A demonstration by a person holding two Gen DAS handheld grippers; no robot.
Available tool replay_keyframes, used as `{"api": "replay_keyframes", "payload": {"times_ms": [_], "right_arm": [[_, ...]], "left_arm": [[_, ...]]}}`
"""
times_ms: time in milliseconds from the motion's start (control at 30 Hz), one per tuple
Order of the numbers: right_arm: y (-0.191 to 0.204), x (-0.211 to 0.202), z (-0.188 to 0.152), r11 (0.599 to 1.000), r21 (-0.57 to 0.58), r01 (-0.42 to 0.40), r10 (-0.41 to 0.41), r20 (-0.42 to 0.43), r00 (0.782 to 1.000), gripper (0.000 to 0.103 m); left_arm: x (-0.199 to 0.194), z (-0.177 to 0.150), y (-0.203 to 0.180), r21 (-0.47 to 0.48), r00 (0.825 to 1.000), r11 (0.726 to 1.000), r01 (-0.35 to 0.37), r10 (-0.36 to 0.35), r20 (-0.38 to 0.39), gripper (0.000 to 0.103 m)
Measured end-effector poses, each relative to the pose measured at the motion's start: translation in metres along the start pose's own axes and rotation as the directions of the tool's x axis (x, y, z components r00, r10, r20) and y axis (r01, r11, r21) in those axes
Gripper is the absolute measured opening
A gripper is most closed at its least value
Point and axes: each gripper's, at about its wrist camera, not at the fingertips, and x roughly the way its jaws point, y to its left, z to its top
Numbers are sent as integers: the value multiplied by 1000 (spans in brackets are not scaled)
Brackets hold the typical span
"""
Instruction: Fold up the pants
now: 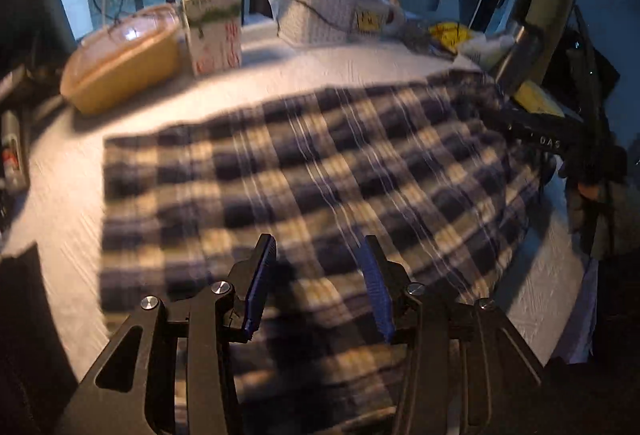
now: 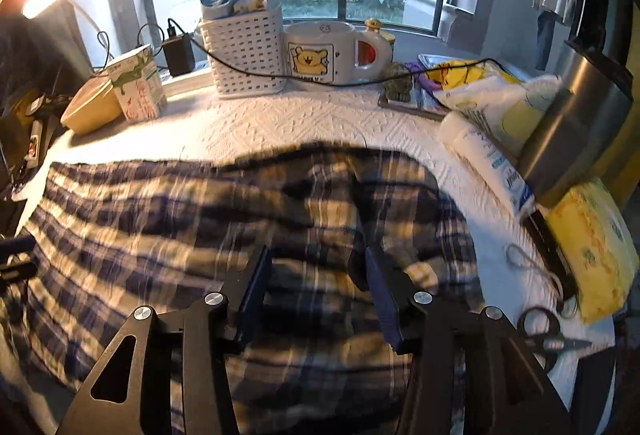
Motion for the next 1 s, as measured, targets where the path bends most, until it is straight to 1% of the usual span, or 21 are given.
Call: {"api": "replay_keyframes", "payload": {"times_ms": [133,233,300,433,500,533,600,667,800,900,1000], "right_arm": [[-5,2,-13,1000,14,-1,1,-11,1000,51],[-7,4,-24,1000,14,-3,3,-24,1000,52],[-7,3,-32,1000,1,-1,1,-22,1000,52],[-10,-6,-42,1000,-5,-11,11,-15,1000,53],[-13,-17,-48,1000,-5,-11,11,8,1000,53],[-13,-24,-50,1000,-8,-1,1,23,1000,55],[-15,-33,-56,1000,-10,-7,7,37,999,59],[-17,-33,-65,999,-28,-17,18,18,1000,59],[-18,-34,-76,999,-41,-33,33,18,999,59],[-24,-41,-81,998,-21,-52,53,24,998,59],[-26,-49,-85,998,-6,-58,58,30,998,59]], "left_arm": [[14,-13,0,-22,999,1000,-22,21,-41,44],[18,-18,-4,6,999,999,-42,42,-8,44],[18,-19,-7,15,998,998,-63,64,-8,44],[19,-22,-10,19,997,996,-82,82,-10,44],[14,-25,-9,21,996,996,-92,92,-10,44],[10,-27,-8,22,995,995,-98,98,-10,44],[9,-30,-8,29,994,993,-111,111,-6,44],[6,-34,-8,33,993,992,-119,119,1,44],[3,-40,-3,22,992,992,-126,125,13,44],[0,-46,2,14,992,992,-123,123,32,45],[-2,-47,4,5,990,990,-140,139,27,46]]}}
